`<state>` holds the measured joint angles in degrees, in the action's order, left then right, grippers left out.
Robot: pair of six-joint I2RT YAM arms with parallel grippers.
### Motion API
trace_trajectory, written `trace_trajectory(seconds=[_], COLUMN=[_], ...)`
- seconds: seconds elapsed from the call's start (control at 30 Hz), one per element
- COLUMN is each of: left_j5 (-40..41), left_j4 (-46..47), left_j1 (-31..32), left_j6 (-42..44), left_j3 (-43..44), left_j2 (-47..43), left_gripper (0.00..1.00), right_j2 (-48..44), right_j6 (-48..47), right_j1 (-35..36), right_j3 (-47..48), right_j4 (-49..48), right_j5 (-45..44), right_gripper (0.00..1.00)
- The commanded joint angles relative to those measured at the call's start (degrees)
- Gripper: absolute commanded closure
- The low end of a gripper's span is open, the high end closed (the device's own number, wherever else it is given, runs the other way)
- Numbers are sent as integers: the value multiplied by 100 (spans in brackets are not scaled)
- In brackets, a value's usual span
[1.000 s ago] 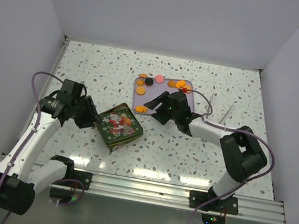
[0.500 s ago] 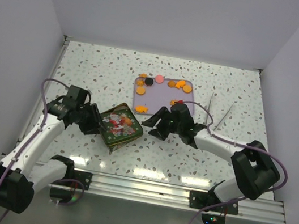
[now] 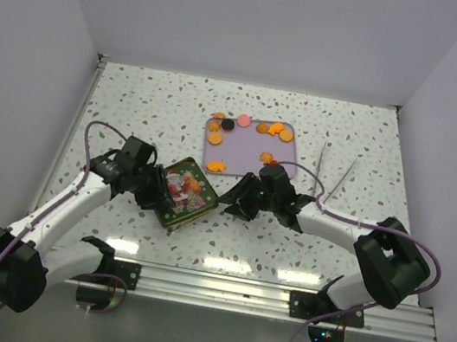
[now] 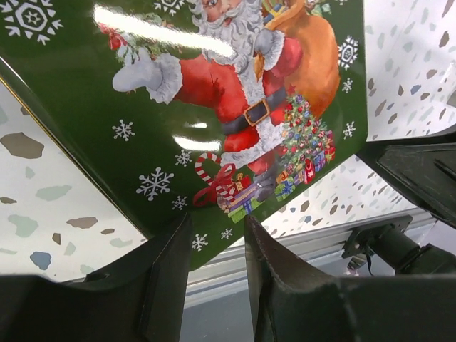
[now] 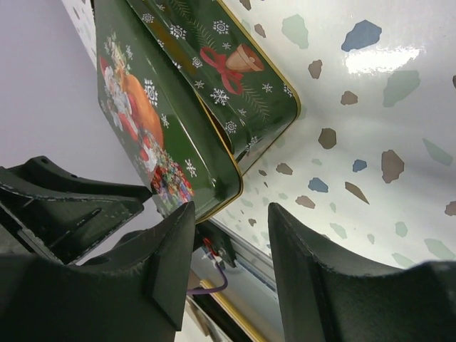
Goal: Pack the cookies
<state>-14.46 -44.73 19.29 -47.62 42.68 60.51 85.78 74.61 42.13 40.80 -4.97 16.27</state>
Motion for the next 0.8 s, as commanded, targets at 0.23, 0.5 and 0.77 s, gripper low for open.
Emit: trace_trajectory(seconds=[0.23,0.5,0.77], left_j5=[180,224,303], left_j4=[219,272,667], left_j1=[66,66,66], left_j6=[-257,-301,-178], left_j3=[-102,-145,-383], left_j2=[-83,-83,373], left_gripper=[60,60,60], right_j2=[352,563,98], right_j6=[115,89,-446], right_j1=[155,393,393], right_j3=[235,491,885], right_j4=[-390,-417,329], right_j5=[175,166,-159], right_gripper=[54,54,53])
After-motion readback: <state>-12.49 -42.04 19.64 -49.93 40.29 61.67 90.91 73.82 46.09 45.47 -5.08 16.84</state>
